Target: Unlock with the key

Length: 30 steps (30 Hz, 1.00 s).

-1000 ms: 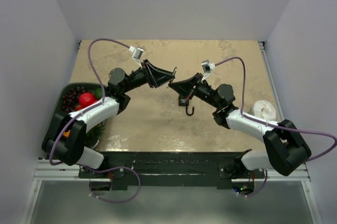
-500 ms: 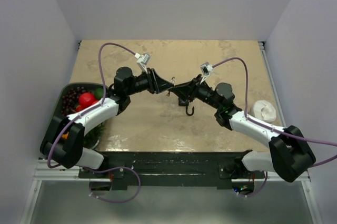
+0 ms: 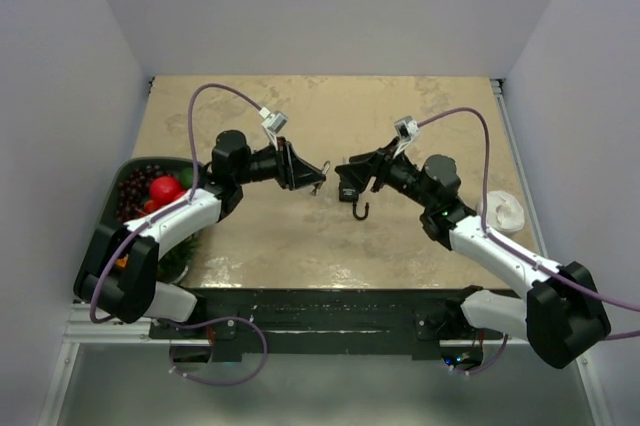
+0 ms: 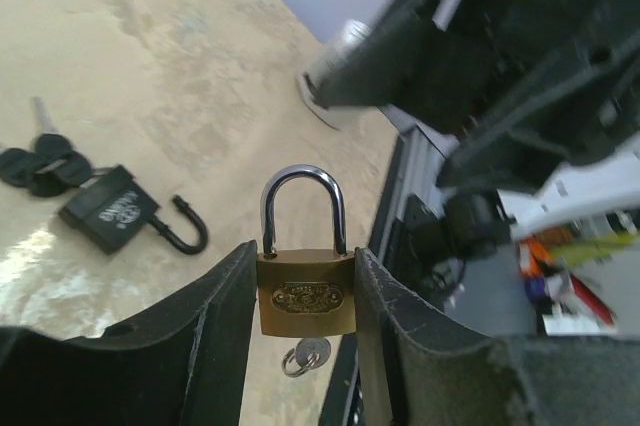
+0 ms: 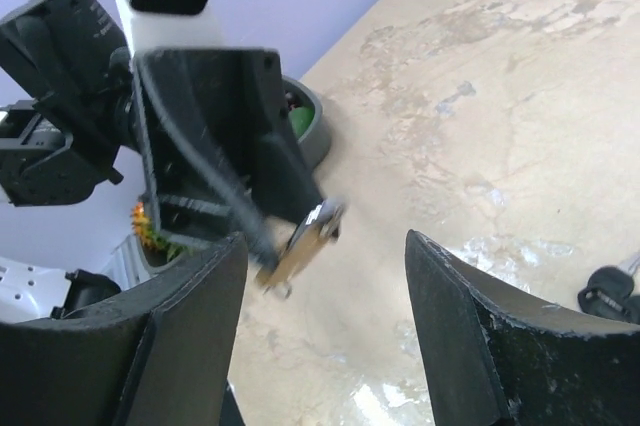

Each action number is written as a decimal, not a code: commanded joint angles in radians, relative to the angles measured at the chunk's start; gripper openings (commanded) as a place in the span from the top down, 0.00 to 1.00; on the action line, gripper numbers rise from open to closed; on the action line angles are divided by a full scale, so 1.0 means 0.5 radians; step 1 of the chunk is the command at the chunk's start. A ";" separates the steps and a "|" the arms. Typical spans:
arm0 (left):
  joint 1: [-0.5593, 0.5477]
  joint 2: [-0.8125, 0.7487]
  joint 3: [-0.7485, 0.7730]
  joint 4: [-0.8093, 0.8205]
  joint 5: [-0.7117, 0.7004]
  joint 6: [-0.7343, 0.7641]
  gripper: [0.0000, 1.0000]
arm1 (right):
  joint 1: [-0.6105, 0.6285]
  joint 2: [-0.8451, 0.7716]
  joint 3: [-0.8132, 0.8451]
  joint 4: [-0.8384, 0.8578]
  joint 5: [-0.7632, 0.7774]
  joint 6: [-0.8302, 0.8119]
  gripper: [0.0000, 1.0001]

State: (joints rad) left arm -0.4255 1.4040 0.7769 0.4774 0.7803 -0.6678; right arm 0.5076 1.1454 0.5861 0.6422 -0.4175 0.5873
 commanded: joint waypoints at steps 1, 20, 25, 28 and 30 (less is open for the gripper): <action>0.004 -0.102 -0.075 0.333 0.623 0.062 1.00 | -0.015 0.025 0.300 -0.284 -0.195 -0.272 0.32; 0.035 -0.075 -0.112 0.683 1.001 -0.161 1.00 | 0.065 0.200 0.503 -0.435 -1.070 -0.383 0.32; 0.047 -0.025 -0.158 0.959 1.013 -0.376 1.00 | 0.068 0.194 0.484 -0.441 -1.116 -0.374 0.32; 0.053 -0.022 -0.164 0.969 1.013 -0.386 1.00 | 0.065 0.179 0.478 -0.413 -1.128 -0.355 0.32; 0.056 -0.025 -0.164 0.969 1.013 -0.380 1.00 | 0.071 0.173 0.475 -0.410 -1.131 -0.352 0.32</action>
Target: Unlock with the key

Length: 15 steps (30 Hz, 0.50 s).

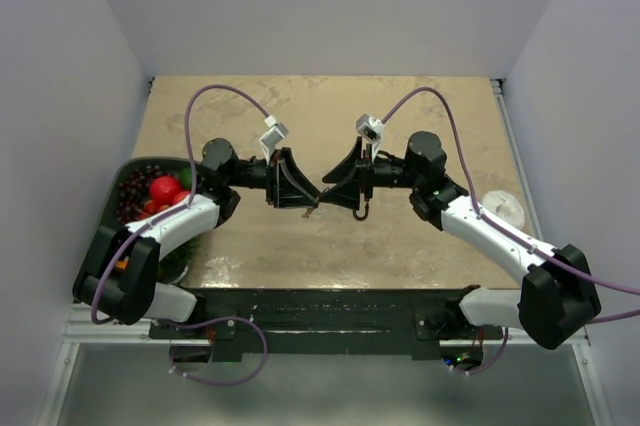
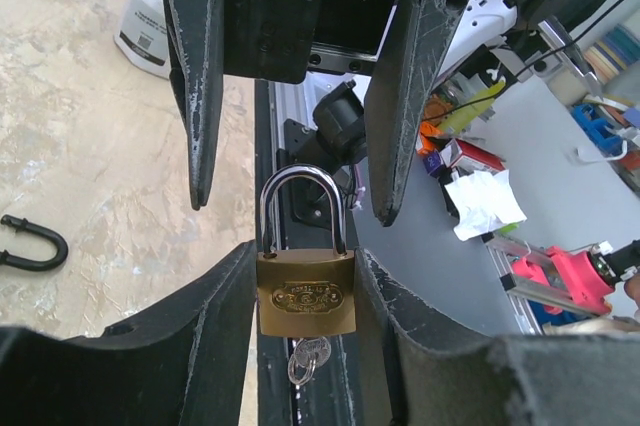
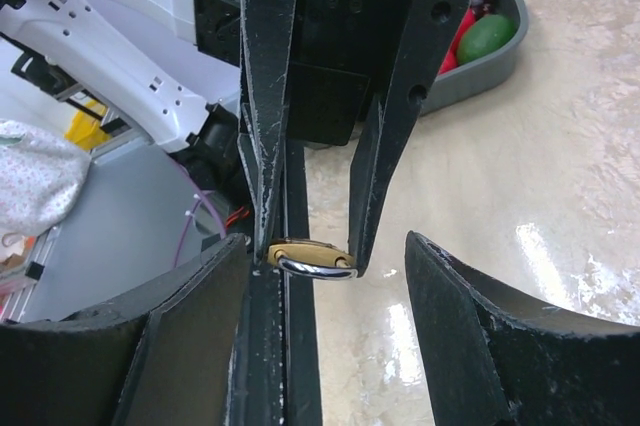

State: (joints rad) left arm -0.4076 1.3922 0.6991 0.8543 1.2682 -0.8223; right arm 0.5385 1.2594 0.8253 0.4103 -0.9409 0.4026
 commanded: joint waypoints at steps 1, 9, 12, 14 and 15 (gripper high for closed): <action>0.024 -0.002 -0.008 0.209 0.038 -0.070 1.00 | 0.006 -0.052 0.000 0.054 -0.085 0.017 0.33; 0.048 0.001 -0.011 0.194 0.010 -0.067 1.00 | 0.006 -0.064 0.000 0.057 -0.112 0.026 0.44; 0.057 0.007 -0.011 0.190 0.001 -0.067 1.00 | 0.009 -0.068 -0.003 0.057 -0.118 0.023 0.51; 0.060 0.014 -0.011 0.190 -0.002 -0.070 1.00 | 0.012 -0.068 -0.006 0.063 -0.115 0.026 0.53; 0.064 0.014 -0.011 0.190 -0.002 -0.070 1.00 | 0.009 -0.071 -0.006 0.066 -0.118 0.023 0.58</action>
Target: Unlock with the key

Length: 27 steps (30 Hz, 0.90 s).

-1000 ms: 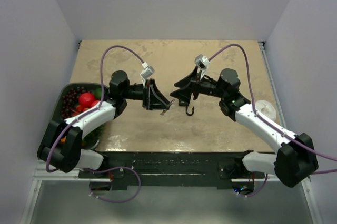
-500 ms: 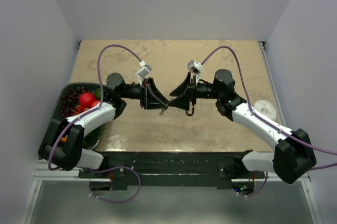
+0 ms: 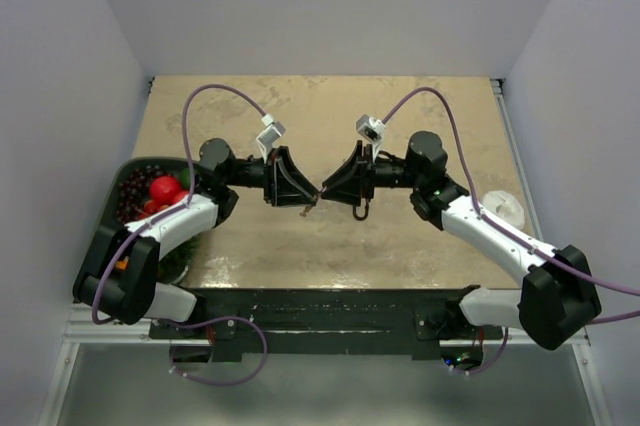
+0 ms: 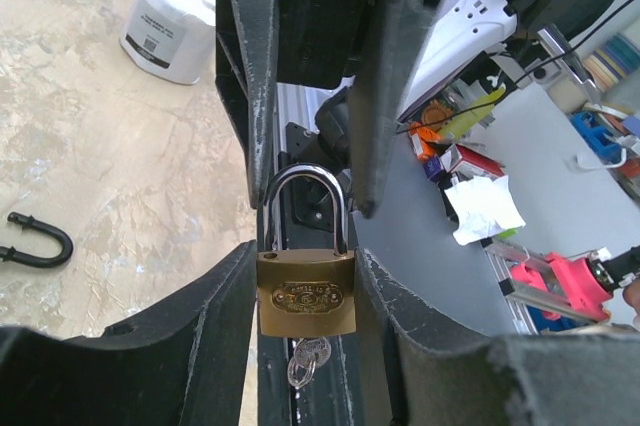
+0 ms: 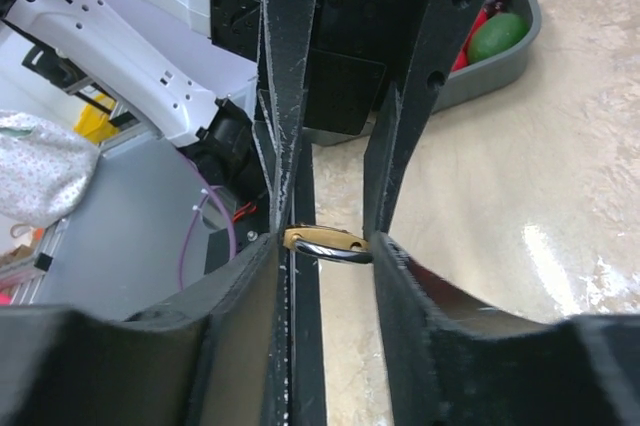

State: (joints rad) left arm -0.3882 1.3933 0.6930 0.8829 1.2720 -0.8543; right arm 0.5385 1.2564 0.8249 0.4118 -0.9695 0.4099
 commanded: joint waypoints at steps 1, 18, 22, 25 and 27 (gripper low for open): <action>0.025 0.011 0.001 0.130 -0.013 -0.006 1.00 | 0.012 -0.065 -0.005 0.066 -0.064 0.012 0.61; 0.065 -0.050 0.111 -0.512 -0.194 0.459 1.00 | 0.009 -0.031 0.001 0.014 0.015 -0.010 0.95; 0.074 -0.102 0.197 -0.943 -0.430 0.766 1.00 | 0.012 0.006 0.022 -0.117 0.101 -0.077 1.00; 0.074 -0.117 0.234 -1.137 -0.620 0.898 1.00 | 0.009 0.055 0.056 -0.243 0.248 -0.111 1.00; 0.074 -0.139 0.243 -1.216 -0.761 0.954 1.00 | 0.012 0.095 0.077 -0.299 0.356 -0.111 1.00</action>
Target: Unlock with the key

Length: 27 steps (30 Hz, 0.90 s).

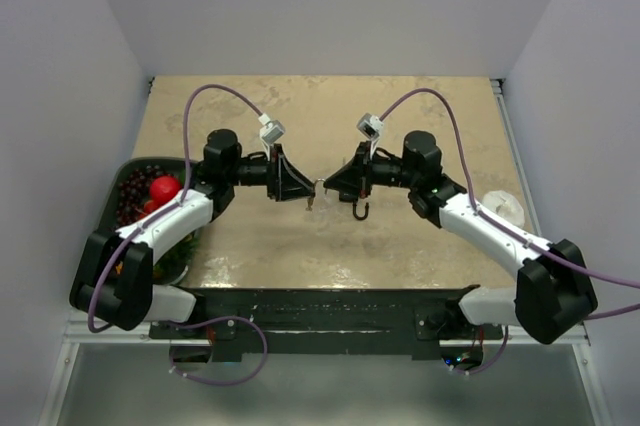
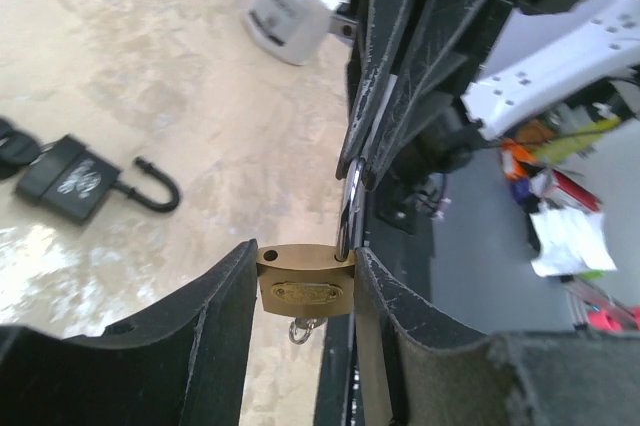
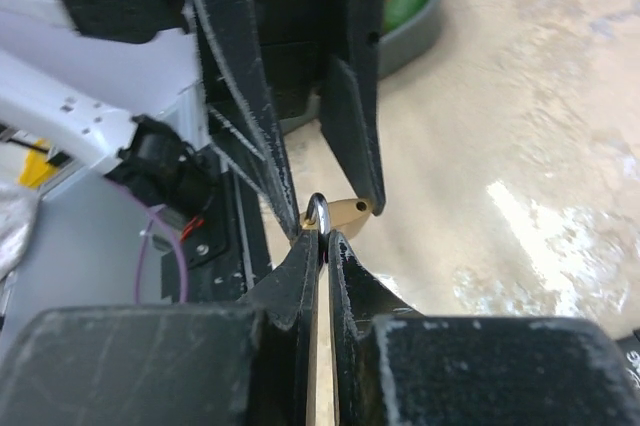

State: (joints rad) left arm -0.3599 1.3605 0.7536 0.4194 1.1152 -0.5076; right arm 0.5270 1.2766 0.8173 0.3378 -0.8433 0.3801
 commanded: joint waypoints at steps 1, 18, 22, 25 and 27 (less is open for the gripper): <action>0.017 -0.095 0.122 -0.311 -0.557 0.276 1.00 | 0.035 0.070 0.099 -0.163 0.140 -0.046 1.00; -0.173 -0.162 0.287 -0.836 -1.494 0.493 1.00 | 0.118 0.337 0.166 -0.056 0.490 0.240 1.00; -0.219 -0.184 0.303 -0.958 -1.745 0.515 1.00 | 0.139 0.364 0.172 -0.068 0.554 0.289 1.00; -0.253 -0.178 0.300 -0.983 -1.758 0.512 1.00 | 0.152 0.386 0.160 -0.056 0.573 0.310 1.00; -0.253 -0.175 0.297 -0.983 -1.724 0.503 1.00 | 0.149 0.398 0.151 -0.031 0.573 0.347 1.00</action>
State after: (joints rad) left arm -0.4938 1.2999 0.8516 -0.0959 0.3664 -0.2680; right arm 0.5850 1.4769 0.8688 0.3088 -0.5377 0.5091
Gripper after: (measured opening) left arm 0.448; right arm 0.051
